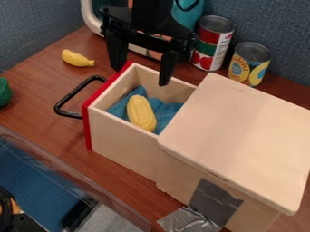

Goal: Remove the yellow object from the drawer

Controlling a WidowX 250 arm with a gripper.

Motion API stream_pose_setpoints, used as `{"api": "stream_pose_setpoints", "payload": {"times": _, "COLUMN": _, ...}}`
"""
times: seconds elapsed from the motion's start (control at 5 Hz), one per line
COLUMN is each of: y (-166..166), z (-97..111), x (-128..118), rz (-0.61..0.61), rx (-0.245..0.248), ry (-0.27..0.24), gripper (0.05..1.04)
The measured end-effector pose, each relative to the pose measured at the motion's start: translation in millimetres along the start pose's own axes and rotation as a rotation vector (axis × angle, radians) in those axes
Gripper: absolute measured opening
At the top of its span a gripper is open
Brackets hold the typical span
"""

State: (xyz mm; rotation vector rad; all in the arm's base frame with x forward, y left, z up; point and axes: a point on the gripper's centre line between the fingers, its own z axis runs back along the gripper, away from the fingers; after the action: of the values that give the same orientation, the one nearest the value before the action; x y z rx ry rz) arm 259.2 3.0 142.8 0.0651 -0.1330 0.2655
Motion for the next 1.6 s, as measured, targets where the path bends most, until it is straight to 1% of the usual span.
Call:
{"api": "stream_pose_setpoints", "payload": {"times": 0.2, "y": 0, "z": -6, "x": -3, "rz": 0.006, "rx": 0.006, "ry": 0.024, "gripper": 1.0}}
{"api": "stream_pose_setpoints", "payload": {"times": 0.4, "y": 0, "z": -18, "x": -3, "rz": 0.039, "rx": 0.014, "ry": 0.032, "gripper": 1.0}}
{"api": "stream_pose_setpoints", "payload": {"times": 0.6, "y": -2, "z": -27, "x": 1, "rz": 0.125, "rx": 0.004, "ry": -0.002, "gripper": 1.0}}
{"api": "stream_pose_setpoints", "payload": {"times": 0.8, "y": -2, "z": -32, "x": 7, "rz": 0.202, "rx": -0.005, "ry": -0.053, "gripper": 1.0}}
{"api": "stream_pose_setpoints", "payload": {"times": 1.2, "y": 6, "z": -46, "x": 9, "rz": 0.301, "rx": -0.008, "ry": -0.084, "gripper": 1.0}}
{"api": "stream_pose_setpoints", "payload": {"times": 1.4, "y": 8, "z": -53, "x": 6, "rz": 0.352, "rx": -0.001, "ry": -0.084, "gripper": 1.0}}
{"api": "stream_pose_setpoints", "payload": {"times": 1.6, "y": 7, "z": -61, "x": 0, "rz": 0.395, "rx": 0.001, "ry": -0.06, "gripper": 1.0}}
